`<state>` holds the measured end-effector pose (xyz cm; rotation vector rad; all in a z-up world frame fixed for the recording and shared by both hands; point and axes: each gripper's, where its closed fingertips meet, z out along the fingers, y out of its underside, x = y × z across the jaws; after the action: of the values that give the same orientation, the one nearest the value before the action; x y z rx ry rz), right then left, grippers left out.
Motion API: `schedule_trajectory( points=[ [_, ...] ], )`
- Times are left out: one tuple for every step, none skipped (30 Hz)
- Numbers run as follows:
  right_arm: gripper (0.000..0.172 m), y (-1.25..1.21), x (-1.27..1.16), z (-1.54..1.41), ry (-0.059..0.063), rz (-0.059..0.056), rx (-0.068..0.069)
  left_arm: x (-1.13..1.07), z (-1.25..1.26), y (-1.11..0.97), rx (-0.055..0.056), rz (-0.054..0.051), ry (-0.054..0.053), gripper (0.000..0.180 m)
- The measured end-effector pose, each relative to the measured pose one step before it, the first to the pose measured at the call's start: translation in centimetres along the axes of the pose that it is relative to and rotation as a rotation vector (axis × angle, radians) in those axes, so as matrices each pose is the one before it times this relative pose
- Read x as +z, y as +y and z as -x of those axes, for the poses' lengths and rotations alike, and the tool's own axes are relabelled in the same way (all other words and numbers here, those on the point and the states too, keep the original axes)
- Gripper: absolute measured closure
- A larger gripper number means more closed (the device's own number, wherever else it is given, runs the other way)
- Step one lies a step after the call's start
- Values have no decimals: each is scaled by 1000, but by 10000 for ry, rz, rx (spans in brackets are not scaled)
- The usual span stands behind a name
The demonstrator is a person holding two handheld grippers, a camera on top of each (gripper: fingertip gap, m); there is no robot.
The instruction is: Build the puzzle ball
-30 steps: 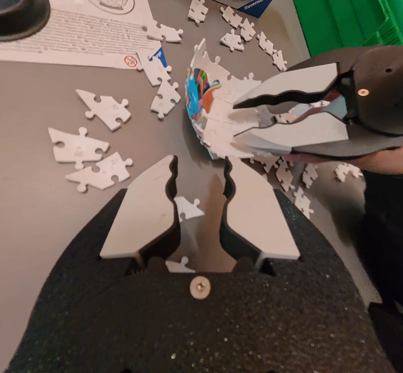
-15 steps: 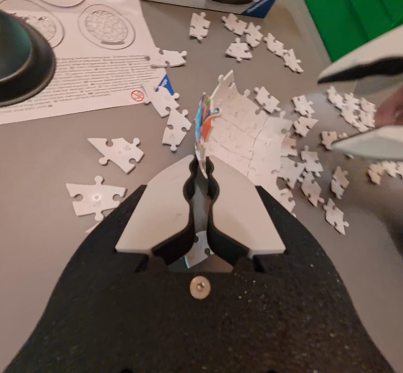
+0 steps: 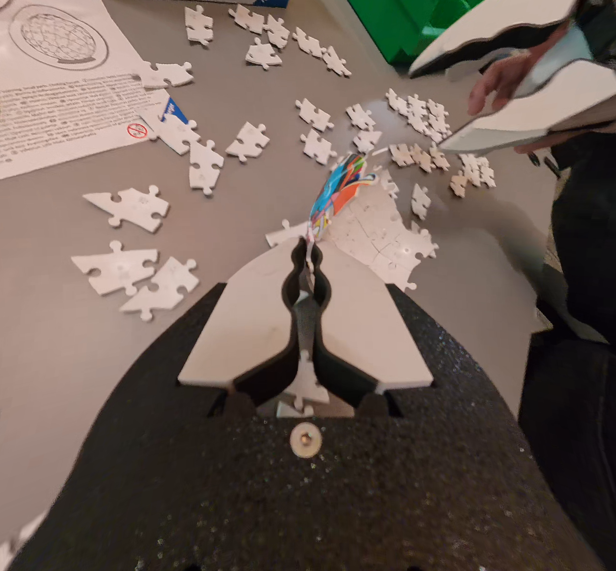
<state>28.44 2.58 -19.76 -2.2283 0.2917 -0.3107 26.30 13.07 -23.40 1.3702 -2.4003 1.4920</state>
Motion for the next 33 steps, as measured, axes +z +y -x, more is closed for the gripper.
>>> schedule_trajectory(
  points=[
    [123,634,-185,280,18,102,20,-721,-495,489,60,59,123,179],
    [123,686,-123,354,-17,75,41,-629,-537,552,19,51,95,179],
    [122,745,-88,375,-38,94,80,-458,-552,607,5,50,60,179],
    [122,768,-56,341,-24,94,87,-280,-540,637,7,44,0,179],
    [122,695,-35,272,23,59,84,-158,-507,588,5,19,-52,179],
    [122,589,5,157,72,35,82,-49,-568,571,36,10,-15,179],
    [122,492,67,52,107,36,72,25,-646,597,54,56,60,179],
    [122,437,124,41,85,62,51,85,-610,630,8,110,82,179],
    [122,372,169,137,18,107,23,118,-491,521,2,94,34,179],
    [122,281,203,253,-38,114,-35,129,-360,384,47,19,-16,178],
    [122,171,240,287,-58,73,-113,129,-259,334,60,6,-39,178],
    [122,119,262,295,-68,49,-111,155,-177,352,21,50,-26,177],
    [122,98,244,353,-125,52,-83,200,-152,361,-18,96,27,177],
    [122,-15,251,256,-91,1,-72,223,-105,279,-22,78,37,177],
    [123,-154,290,114,-35,-64,-85,192,6,154,-19,18,-17,177],
    [123,-187,356,73,-42,-53,-92,158,117,64,-29,-12,-56,178],
    [123,-159,357,125,-113,30,-124,124,107,24,-48,-22,-16,179],
    [123,-207,389,42,-106,45,-201,97,96,-2,-92,-24,10,178],
    [124,-254,405,-97,-62,36,-253,75,116,8,-92,-1,6,178],
    [124,-323,431,-238,-34,51,-234,50,96,33,-43,19,4,178],
    [125,-450,455,-226,-80,30,-224,13,102,10,1,8,-25,178],
    [125,-465,434,-154,-155,33,-206,-8,161,-28,-3,-8,-73,178],
    [126,-212,335,-187,-158,167,-172,-4,77,-24,-5,7,-41,178],
    [128,159,144,-365,-40,347,-142,-23,-12,-36,10,11,3,178],
    [129,286,-70,-483,75,330,-60,-38,-10,-67,24,-1,-19,177],
    [132,140,-215,-420,83,100,23,-60,34,-57,33,0,-56,176],
    [135,-20,-311,-214,-22,-151,58,-66,41,-35,48,13,-62,175],
    [137,-41,-362,-67,-91,-244,103,-64,20,-29,64,15,-47,173],
    [139,85,-406,40,-113,-189,108,-62,8,-44,70,-4,-34,171],
    [141,266,-461,67,-45,-67,69,-44,-12,-42,77,-7,-3,170],
    [141,446,-486,77,28,42,-15,-35,-9,-23,86,3,11,170],
    [140,576,-475,217,23,83,-121,-19,49,-45,65,5,-12,170],
    [140,741,-464,349,-9,120,-154,3,58,-42,35,4,-7,170]
  ],
)
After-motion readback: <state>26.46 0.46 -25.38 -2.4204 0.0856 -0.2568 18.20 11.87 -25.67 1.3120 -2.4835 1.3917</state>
